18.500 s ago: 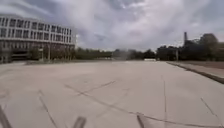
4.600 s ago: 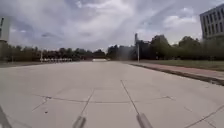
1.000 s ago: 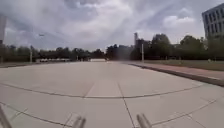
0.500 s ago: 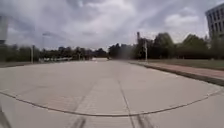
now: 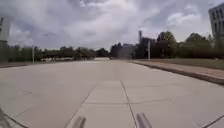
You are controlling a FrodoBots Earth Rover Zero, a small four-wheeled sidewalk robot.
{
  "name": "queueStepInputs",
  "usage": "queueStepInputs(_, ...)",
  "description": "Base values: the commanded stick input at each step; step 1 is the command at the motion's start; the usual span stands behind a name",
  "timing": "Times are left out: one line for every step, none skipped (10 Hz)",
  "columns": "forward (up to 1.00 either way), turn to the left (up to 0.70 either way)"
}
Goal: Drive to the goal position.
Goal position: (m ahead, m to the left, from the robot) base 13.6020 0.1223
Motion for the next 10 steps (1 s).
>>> queueStepInputs(1.00,0.00)
queueStepInputs(1.00,0.00)
queueStepInputs(1.00,0.00)
queueStepInputs(1.00,0.00)
queueStepInputs(1.00,0.00)
queueStepInputs(1.00,0.00)
queueStepInputs(1.00,0.00)
queueStepInputs(1.00,0.00)
queueStepInputs(1.00,0.00)
queueStepInputs(1.00,0.00)
